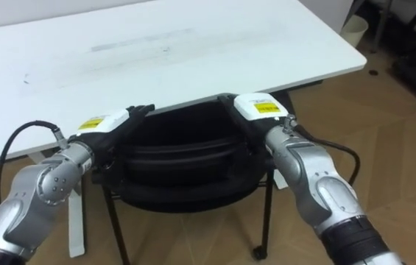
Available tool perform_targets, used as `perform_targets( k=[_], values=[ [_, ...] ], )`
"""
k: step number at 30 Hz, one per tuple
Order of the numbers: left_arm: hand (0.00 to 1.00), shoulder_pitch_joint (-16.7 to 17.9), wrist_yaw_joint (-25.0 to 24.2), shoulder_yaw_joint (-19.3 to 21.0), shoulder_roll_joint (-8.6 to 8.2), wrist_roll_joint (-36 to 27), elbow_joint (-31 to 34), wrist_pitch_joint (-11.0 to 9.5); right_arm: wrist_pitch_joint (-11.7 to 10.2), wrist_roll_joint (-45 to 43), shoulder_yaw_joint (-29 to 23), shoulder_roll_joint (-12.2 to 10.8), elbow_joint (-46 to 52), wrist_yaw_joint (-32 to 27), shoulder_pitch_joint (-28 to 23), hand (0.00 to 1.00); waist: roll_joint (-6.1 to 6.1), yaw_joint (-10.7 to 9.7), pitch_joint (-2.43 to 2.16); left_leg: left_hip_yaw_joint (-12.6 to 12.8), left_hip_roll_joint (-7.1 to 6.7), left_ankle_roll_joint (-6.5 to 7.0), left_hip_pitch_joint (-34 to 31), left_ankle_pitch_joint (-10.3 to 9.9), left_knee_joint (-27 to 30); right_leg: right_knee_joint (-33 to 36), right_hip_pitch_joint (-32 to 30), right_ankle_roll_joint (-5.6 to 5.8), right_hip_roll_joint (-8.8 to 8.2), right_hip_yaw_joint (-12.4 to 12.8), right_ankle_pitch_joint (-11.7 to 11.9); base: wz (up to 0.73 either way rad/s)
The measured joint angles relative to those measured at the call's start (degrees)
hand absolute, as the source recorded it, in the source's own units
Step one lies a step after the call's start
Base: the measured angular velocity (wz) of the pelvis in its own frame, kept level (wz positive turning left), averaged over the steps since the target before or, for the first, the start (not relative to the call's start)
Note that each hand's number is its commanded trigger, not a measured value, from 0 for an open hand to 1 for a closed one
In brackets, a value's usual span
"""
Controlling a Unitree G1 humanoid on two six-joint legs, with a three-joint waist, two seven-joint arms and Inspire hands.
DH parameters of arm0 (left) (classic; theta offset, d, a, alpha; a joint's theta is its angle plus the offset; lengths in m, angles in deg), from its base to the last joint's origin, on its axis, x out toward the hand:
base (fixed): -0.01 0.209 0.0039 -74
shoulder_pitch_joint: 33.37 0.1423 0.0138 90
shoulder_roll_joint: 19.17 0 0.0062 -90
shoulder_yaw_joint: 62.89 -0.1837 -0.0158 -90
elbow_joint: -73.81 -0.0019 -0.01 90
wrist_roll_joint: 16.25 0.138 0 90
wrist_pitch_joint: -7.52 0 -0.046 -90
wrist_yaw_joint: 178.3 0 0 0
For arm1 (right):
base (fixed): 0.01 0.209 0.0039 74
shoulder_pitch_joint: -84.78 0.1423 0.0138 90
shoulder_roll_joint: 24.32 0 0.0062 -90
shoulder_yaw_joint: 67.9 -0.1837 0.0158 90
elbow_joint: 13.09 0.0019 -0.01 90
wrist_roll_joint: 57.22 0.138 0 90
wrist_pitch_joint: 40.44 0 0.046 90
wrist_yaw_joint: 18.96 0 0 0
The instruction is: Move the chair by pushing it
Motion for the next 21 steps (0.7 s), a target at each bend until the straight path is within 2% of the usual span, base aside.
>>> perform_targets(
  k=[5, 8, 10, 11, 12, 13, 14, 15, 16, 17, 18, 19, 20, 21],
  values=[
    [0.00, -1.15, -0.26, 0.01, 0.76, 0.04, 0.33, -0.21, -1.30, 0.60, -2.42, 0.08, 0.28, -0.01, 0.32, 0.00, 0.05, -0.12, 0.07, -0.03, 0.02, -0.01, -0.09, -0.01, 0.05, -0.43, 0.13, -0.02, 0.05, -0.09, 0.23, 0.00],
    [0.00, -3.14, -1.19, 1.11, 1.80, 0.10, 2.23, -1.78, -2.43, -0.34, -6.21, 1.61, 2.64, 0.05, 0.35, 0.00, 0.37, 0.19, 0.28, -0.13, 0.23, -0.01, -1.00, 0.00, 0.60, -0.33, -0.52, -0.07, 0.34, 0.08, 0.34, 0.00],
    [0.00, -3.71, -2.30, 3.44, 6.14, -1.41, 5.40, -5.31, -3.72, -1.01, -7.86, 6.12, 7.07, 0.35, 0.09, 0.00, 0.38, 0.89, 0.31, 0.42, 0.71, -0.10, -1.57, 0.05, 0.55, -0.27, -1.44, -0.27, 0.52, 0.36, 0.61, -0.15],
    [0.00, -3.71, -2.44, 3.87, 7.09, -2.00, 6.16, -6.00, -4.60, -0.88, -8.98, 7.69, 8.48, 0.36, -0.25, 0.00, 0.37, 1.29, 0.32, 0.70, 0.92, -0.14, -1.73, 0.04, 0.56, -0.39, -1.65, -0.40, 0.56, 0.39, 0.84, -0.18],
    [0.00, -3.45, -2.96, 4.94, 9.80, -2.52, 8.96, -7.88, -6.42, 0.43, -12.79, 10.98, 12.24, 0.33, -1.42, 0.00, 0.41, 1.89, 0.36, 0.81, 1.12, -0.26, -2.19, 0.14, 0.76, -0.48, -1.99, -0.49, 0.77, 0.56, 1.11, -0.10],
    [0.00, -2.85, -2.93, 7.23, 13.53, -5.36, 12.77, -10.67, -7.33, 2.65, -19.27, 13.49, 15.57, -2.11, -3.15, 0.00, 0.44, 2.81, 0.39, 0.82, 1.12, -0.33, -2.20, 0.19, 0.77, -0.73, -1.86, -0.51, 0.79, 0.54, 1.19, 0.00],
    [0.00, -2.75, -1.63, 9.83, 14.63, -6.96, 14.44, -11.83, -7.27, 4.10, -22.82, 14.00, 16.76, -4.19, -3.38, 0.00, 0.46, 3.14, 0.39, 0.82, 1.13, -0.34, -2.15, 0.19, 0.75, -0.78, -1.80, -0.51, 0.80, 0.53, 1.19, 0.00],
    [0.00, -3.02, 3.93, 17.19, 15.16, -8.93, 17.17, -12.57, -6.69, 7.35, -29.07, 14.07, 18.72, -8.94, -3.11, 0.00, 0.46, 2.90, 0.40, 0.82, 1.19, -0.37, -2.02, 0.17, 0.69, -0.91, -1.66, -0.53, 0.83, 0.51, 1.19, 0.06],
    [0.00, -2.93, 9.71, 25.41, 15.89, -9.23, 19.79, -12.51, -7.48, 9.42, -35.46, 14.16, 20.68, -13.29, -3.29, 0.00, 0.47, 2.35, 0.40, 0.80, 1.14, -0.48, -1.67, 0.05, 0.62, -1.70, -0.93, -0.55, 0.83, 0.37, 1.32, 0.04],
    [0.00, -2.66, 12.43, 29.28, 16.32, -10.48, 20.78, -12.54, -7.82, 10.75, -38.43, 14.37, 21.91, -15.40, -4.04, 0.00, 0.41, 2.19, 0.36, 0.76, 1.05, -0.54, -1.55, -0.12, 0.59, -1.91, -0.69, -0.54, 0.77, 0.36, 1.31, 0.00],
    [0.00, -1.52, 17.08, 36.21, 17.02, -12.41, 22.52, -12.62, -7.97, 13.88, -43.72, 14.59, 24.29, -19.82, -6.48, 0.00, 0.25, 1.65, 0.17, 0.78, 0.88, -0.63, -1.21, -0.28, 0.31, -2.58, -0.17, -0.51, 0.65, 0.27, 1.33, -0.10],
    [0.00, 0.68, 21.61, 43.83, 17.22, -13.82, 23.06, -13.14, -8.74, 16.40, -49.21, 14.59, 25.44, -24.14, -9.95, 0.00, 0.13, 1.41, 0.10, 1.34, 0.86, -0.75, -0.57, -0.56, -0.04, -2.78, 0.09, -0.37, 0.50, 0.30, 1.23, -0.19],
    [0.00, 2.48, 23.85, 47.17, 17.22, -14.75, 23.05, -13.47, -9.02, 17.18, -51.41, 14.58, 25.71, -26.08, -11.72, 0.00, 0.13, 1.34, 0.10, 1.65, 0.91, -0.84, -0.23, -0.86, -0.04, -2.94, 0.30, -0.37, 0.44, 0.35, 1.23, -0.29],
    [0.00, 6.64, 27.68, 52.28, 17.04, -16.50, 22.35, -13.34, -8.64, 19.33, -54.93, 14.49, 25.65, -29.18, -15.05, 0.00, 0.26, 0.79, -0.14, 2.26, 1.03, -0.98, 0.12, -1.25, -0.04, -3.21, 0.55, -0.36, 0.38, 0.52, 1.23, -0.29]
  ],
)
